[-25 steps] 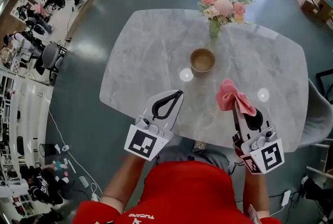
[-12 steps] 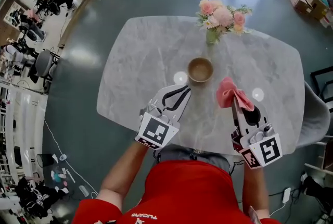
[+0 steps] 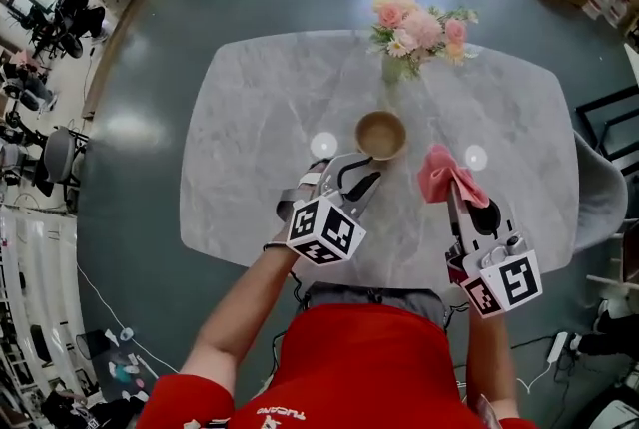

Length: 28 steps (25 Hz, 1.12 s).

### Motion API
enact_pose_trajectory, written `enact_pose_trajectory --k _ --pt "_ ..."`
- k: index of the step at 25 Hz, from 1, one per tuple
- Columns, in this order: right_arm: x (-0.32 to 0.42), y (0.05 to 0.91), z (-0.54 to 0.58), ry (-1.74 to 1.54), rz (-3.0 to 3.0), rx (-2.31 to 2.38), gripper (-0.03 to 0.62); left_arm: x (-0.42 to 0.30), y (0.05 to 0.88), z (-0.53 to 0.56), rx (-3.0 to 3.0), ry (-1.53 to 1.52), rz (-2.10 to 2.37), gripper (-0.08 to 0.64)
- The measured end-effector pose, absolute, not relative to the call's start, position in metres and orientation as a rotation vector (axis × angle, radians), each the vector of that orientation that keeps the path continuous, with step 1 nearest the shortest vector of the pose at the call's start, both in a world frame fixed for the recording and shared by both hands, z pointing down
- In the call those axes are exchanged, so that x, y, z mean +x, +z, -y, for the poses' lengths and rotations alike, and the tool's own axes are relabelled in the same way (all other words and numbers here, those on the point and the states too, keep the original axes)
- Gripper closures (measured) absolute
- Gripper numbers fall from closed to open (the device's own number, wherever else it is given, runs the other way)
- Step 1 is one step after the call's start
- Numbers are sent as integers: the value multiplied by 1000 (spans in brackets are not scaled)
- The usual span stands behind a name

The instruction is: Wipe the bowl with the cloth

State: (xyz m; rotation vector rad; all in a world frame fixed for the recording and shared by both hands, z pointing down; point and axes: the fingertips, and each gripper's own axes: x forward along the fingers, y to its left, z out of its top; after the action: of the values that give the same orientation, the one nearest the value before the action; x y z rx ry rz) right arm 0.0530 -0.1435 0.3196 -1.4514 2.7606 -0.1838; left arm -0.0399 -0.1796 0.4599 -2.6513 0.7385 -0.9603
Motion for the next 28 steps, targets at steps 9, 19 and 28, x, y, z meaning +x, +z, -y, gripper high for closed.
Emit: enact_pose_trajectory --k 9,19,28 --pt "60 339 135 -243 -2735 -1587 571 -34 525 201 -2458 -1290 -489 429" --pt "67 377 175 -276 -2831 -1562 571 -19 562 216 -2321 -1462 -360 426" --pt "69 430 201 -349 -2965 -1499 571 -13 586 222 -2259 -1544 -326 426"
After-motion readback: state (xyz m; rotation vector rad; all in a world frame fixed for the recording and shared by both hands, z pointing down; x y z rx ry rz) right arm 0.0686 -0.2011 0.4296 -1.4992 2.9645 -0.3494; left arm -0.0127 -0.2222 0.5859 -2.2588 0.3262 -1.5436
